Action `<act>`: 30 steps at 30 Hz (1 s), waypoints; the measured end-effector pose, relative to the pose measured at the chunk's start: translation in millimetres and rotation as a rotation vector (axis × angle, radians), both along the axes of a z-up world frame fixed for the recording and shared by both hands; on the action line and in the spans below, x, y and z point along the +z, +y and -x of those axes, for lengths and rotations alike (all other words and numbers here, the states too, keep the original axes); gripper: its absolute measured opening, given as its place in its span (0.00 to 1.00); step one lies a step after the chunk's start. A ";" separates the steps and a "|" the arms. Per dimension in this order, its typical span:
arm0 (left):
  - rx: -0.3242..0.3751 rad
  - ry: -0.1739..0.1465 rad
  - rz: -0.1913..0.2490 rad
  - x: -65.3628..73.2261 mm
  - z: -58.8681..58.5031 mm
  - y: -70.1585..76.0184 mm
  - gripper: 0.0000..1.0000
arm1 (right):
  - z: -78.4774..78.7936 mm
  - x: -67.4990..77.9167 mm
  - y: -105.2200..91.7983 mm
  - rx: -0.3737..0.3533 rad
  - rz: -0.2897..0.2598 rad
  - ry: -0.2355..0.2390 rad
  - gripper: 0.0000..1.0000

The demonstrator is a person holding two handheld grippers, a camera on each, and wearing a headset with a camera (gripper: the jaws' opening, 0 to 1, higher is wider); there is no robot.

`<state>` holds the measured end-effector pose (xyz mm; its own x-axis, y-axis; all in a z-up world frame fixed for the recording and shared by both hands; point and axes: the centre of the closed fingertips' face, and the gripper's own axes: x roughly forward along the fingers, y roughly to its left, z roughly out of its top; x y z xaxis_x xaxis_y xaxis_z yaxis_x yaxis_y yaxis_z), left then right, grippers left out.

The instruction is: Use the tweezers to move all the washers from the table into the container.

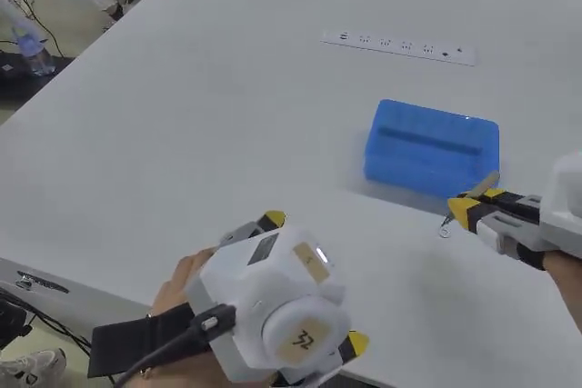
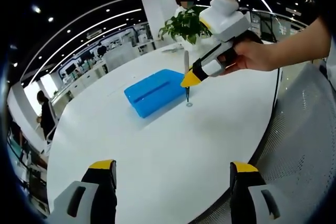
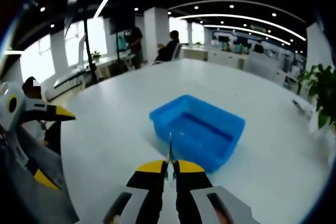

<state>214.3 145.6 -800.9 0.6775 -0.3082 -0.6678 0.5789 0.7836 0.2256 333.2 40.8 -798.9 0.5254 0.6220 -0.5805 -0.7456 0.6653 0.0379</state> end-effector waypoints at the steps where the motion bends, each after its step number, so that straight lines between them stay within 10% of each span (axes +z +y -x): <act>1: -0.001 -0.001 0.000 0.2 -0.1 -0.2 0.91 | 0.7 -2.2 -0.4 0.000 0.006 0.004 0.04; 30: 0.004 0.005 -0.013 -2.1 -0.3 1.6 0.90 | -0.6 -12.6 -1.8 -0.006 0.012 0.006 0.03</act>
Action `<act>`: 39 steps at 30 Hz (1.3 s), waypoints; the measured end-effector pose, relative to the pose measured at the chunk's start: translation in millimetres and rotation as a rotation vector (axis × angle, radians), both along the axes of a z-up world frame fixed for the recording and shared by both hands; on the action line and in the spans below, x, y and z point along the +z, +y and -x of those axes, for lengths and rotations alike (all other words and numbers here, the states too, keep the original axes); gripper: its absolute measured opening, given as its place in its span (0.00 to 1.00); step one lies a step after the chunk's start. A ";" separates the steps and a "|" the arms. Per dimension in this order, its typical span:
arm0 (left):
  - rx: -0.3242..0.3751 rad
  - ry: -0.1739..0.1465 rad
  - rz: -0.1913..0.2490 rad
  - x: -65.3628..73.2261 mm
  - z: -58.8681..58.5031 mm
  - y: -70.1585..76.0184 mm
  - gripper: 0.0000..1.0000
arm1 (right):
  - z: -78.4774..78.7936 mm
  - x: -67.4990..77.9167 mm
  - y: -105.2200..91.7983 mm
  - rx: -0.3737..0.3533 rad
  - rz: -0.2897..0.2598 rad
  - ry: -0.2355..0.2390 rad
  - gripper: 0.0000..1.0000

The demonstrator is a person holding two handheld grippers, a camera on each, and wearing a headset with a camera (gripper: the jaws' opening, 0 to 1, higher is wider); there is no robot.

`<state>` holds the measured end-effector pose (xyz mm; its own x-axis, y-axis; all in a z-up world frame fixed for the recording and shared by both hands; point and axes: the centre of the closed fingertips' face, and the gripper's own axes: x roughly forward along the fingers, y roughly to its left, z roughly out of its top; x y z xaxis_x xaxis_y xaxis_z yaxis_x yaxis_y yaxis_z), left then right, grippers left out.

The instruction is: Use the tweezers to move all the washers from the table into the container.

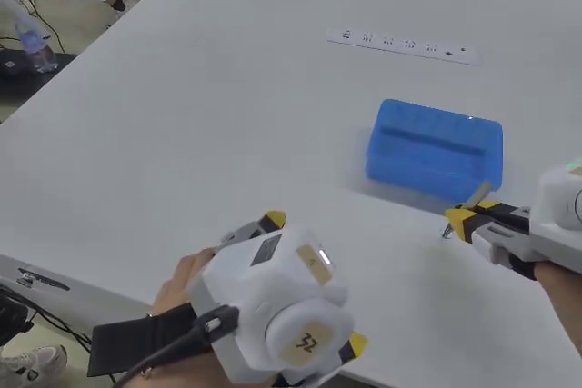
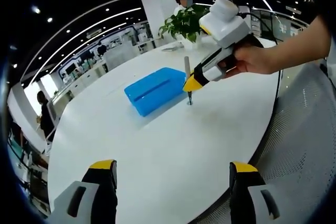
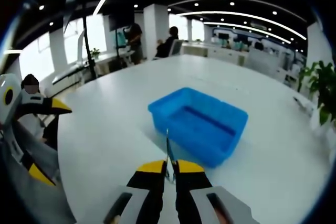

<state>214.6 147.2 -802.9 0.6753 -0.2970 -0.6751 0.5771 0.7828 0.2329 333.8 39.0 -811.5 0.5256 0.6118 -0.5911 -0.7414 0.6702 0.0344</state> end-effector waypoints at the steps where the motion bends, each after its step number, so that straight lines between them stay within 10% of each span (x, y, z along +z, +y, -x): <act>1: 0.000 0.000 0.000 0.0 0.0 -0.1 0.90 | 0.2 -0.1 0.0 0.000 -0.001 0.001 0.03; 39: 0.004 0.001 -0.010 -1.0 0.3 2.0 0.90 | -1.8 -2.8 -2.0 0.008 0.005 0.024 0.04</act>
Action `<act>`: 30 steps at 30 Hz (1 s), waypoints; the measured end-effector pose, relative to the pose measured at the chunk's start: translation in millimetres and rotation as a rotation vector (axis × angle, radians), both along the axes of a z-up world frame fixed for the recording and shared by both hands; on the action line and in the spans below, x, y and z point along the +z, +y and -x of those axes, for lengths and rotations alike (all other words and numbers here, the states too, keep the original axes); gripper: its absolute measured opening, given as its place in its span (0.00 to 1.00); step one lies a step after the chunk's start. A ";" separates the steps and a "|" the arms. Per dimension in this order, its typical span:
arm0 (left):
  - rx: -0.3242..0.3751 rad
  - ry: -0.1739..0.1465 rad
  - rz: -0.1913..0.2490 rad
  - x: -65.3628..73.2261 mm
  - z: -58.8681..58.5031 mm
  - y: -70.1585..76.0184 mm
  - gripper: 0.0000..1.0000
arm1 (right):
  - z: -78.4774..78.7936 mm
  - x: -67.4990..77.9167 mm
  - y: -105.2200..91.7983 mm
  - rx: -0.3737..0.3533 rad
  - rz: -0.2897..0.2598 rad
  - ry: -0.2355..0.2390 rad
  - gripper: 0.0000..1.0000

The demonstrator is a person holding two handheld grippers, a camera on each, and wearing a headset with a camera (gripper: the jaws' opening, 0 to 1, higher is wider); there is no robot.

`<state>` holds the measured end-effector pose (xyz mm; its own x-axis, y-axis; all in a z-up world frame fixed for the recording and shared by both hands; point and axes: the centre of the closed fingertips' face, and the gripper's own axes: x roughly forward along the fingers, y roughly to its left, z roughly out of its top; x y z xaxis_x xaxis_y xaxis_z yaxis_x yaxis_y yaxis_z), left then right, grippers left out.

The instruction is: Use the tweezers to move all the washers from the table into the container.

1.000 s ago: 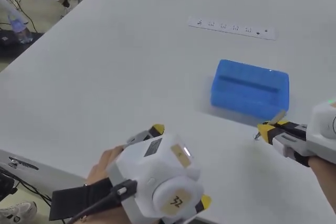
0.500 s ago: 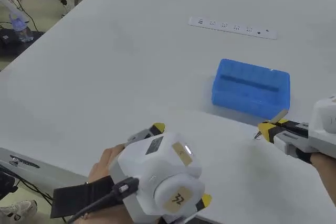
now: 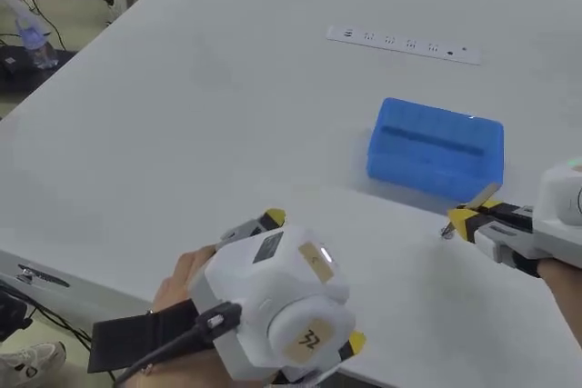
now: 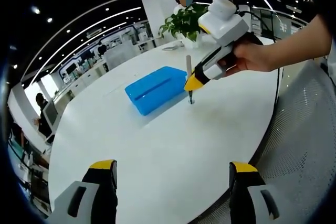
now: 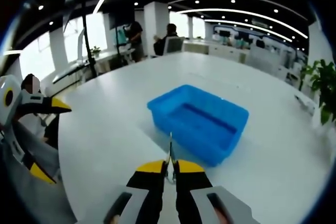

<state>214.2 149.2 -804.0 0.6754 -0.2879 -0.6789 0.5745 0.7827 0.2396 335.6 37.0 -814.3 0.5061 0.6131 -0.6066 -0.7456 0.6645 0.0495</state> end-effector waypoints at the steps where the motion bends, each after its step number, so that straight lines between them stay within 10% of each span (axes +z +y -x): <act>1: 0.000 0.000 0.001 -0.1 -0.1 0.0 0.90 | 1.2 -0.3 0.1 -0.001 -0.002 0.008 0.04; 30: -0.002 -0.003 0.007 0.8 -0.3 -1.3 0.91 | 0.6 24.9 -5.1 -0.018 -0.016 -0.019 0.03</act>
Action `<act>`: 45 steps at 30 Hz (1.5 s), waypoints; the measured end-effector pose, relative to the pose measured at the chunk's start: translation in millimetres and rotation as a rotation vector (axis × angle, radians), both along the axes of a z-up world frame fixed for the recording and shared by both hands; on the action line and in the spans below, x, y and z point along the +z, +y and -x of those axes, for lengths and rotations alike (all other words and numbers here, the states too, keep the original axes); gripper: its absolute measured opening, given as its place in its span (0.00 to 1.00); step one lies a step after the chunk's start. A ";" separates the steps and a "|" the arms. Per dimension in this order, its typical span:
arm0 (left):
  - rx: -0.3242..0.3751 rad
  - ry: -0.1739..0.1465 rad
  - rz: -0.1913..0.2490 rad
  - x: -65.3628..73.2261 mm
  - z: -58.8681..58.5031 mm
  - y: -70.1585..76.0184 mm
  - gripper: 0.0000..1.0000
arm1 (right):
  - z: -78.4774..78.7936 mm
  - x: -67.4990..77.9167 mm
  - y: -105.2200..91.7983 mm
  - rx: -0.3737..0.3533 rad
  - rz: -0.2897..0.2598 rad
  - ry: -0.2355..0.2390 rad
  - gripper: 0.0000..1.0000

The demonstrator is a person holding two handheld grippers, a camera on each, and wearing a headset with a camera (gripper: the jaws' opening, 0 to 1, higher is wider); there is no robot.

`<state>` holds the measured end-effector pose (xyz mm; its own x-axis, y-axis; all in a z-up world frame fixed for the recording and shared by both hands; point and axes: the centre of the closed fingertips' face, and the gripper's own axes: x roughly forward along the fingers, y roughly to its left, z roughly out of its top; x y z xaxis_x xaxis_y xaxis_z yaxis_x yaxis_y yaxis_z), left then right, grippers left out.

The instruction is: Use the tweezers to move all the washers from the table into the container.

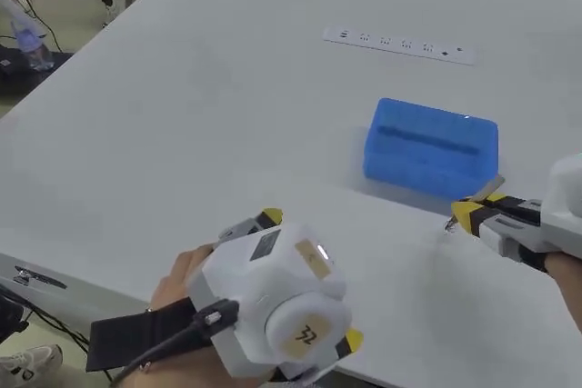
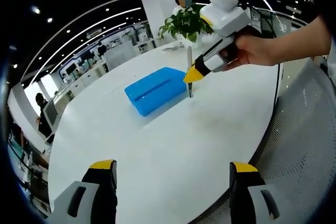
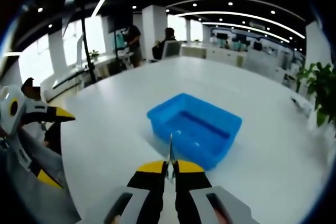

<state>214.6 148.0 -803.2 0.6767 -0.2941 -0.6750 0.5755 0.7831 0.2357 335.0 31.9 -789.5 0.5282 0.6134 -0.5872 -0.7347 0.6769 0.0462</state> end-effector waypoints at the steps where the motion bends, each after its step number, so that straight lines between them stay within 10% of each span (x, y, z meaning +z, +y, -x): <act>1: 0.000 0.000 -0.002 -0.1 0.0 0.2 0.90 | -0.9 3.2 0.0 0.001 -0.001 -0.007 0.03; 31: -0.009 0.016 -0.023 -4.1 2.5 -0.5 0.90 | -40.3 53.0 -1.5 -0.023 -0.046 -0.098 0.03; 45: -0.013 0.018 -0.046 -5.7 3.9 0.7 0.88 | -76.3 20.0 -1.1 -0.071 -0.023 -0.059 0.03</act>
